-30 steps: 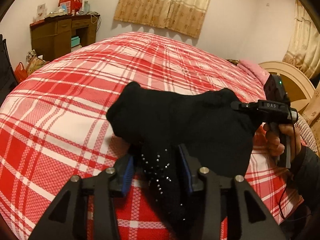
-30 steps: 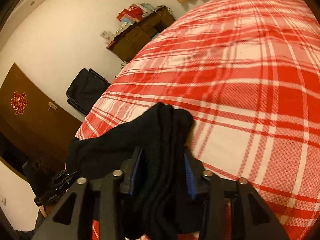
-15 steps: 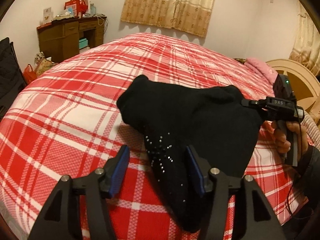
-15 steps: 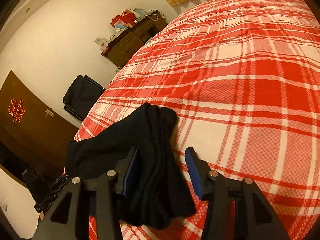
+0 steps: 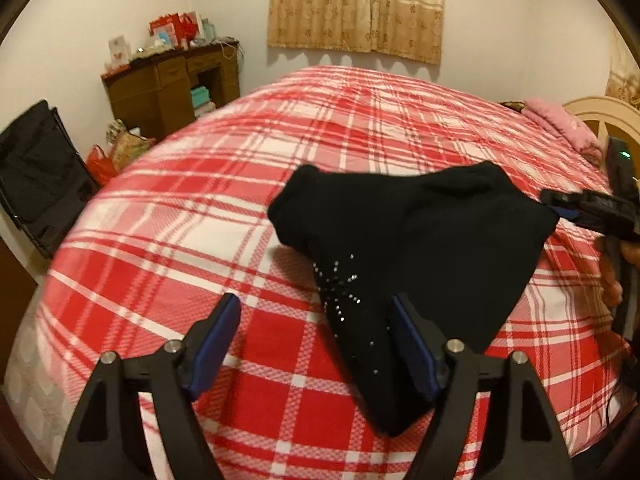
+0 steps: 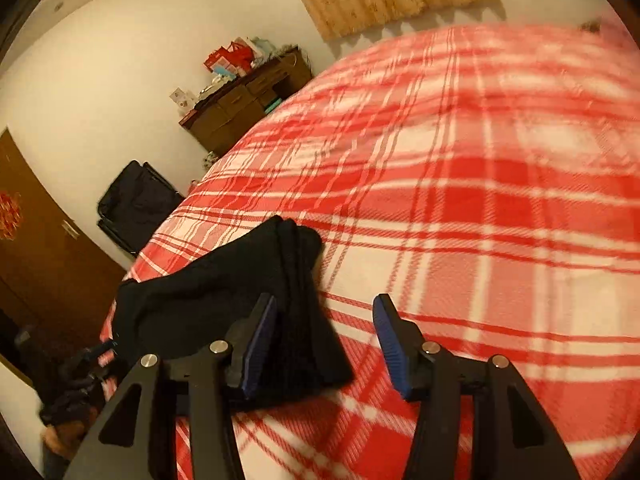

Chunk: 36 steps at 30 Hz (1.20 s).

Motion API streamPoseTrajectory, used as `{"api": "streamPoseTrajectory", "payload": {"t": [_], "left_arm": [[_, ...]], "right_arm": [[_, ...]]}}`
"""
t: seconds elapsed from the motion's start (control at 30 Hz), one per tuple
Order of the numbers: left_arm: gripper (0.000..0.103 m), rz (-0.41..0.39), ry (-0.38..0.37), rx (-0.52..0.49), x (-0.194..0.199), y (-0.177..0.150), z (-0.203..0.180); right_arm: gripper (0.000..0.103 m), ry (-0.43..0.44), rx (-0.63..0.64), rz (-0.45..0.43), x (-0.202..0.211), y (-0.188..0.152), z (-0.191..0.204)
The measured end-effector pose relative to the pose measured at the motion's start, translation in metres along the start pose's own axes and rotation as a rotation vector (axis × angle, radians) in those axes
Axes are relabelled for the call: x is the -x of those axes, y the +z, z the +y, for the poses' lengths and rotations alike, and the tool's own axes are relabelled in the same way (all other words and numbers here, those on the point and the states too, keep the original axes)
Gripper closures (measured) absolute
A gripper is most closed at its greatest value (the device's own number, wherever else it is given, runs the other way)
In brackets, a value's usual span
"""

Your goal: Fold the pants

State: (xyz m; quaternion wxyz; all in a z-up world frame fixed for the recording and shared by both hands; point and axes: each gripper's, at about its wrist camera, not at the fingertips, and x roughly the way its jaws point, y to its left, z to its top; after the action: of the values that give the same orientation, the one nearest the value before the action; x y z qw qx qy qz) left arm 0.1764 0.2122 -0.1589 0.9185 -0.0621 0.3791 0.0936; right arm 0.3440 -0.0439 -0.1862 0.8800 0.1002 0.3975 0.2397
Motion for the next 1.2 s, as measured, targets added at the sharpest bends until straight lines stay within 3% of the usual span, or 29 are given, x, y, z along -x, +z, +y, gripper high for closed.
{"api": "streamPoseTrajectory", "payload": {"t": [0.23, 0.37, 0.57, 0.8, 1.2], "left_arm": [[0.022, -0.056, -0.011, 0.008, 0.029, 0.009, -0.018], [0.002, -0.127, -0.023, -0.006, 0.055, 0.010, -0.034], [0.002, -0.181, -0.064, -0.033, 0.080, 0.014, -0.051], [0.002, -0.227, -0.082, -0.042, 0.099, 0.013, -0.061], [0.002, -0.276, -0.090, -0.040, 0.111, 0.010, -0.070]], "right_arm": [[0.049, -0.057, 0.029, -0.078, 0.068, -0.024, 0.009], [0.040, -0.086, 0.052, -0.153, 0.117, -0.040, 0.023], [0.037, -0.123, 0.130, -0.248, 0.168, -0.061, 0.051], [0.034, -0.166, 0.243, -0.314, 0.194, -0.070, 0.085], [0.031, -0.137, 0.277, -0.336, 0.204, -0.077, 0.099]]}}
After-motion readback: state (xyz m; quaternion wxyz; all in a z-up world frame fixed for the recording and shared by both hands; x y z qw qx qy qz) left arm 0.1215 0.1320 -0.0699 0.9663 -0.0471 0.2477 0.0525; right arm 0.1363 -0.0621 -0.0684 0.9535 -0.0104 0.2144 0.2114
